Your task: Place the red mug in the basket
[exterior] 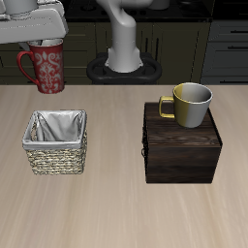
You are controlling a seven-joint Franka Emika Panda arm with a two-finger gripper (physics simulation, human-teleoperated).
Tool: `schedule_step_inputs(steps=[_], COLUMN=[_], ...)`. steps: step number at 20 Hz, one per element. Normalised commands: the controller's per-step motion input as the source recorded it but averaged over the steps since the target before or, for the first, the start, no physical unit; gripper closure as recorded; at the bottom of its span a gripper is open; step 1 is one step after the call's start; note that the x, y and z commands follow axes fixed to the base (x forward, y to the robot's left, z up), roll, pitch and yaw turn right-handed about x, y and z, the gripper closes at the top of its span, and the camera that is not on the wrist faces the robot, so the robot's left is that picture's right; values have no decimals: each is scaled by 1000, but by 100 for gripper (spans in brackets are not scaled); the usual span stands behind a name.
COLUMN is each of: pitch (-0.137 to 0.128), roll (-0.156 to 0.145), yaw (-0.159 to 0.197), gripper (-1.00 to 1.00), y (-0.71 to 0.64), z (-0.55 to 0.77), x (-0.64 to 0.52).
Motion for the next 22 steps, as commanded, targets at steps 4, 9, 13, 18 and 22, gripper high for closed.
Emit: schedule_step_inputs(steps=[4,9,13,18,22], pitch=[-19,1,8,15,33], roll=[20,-18,-41,-31,-9], yaw=[21,-6,-26,-13,-16], gripper=[100,100,100,100,100], y=[62,-124,-207,-129,-29], z=[-52,-113,-120,-141,-231], x=[-198,-54,101,92,52])
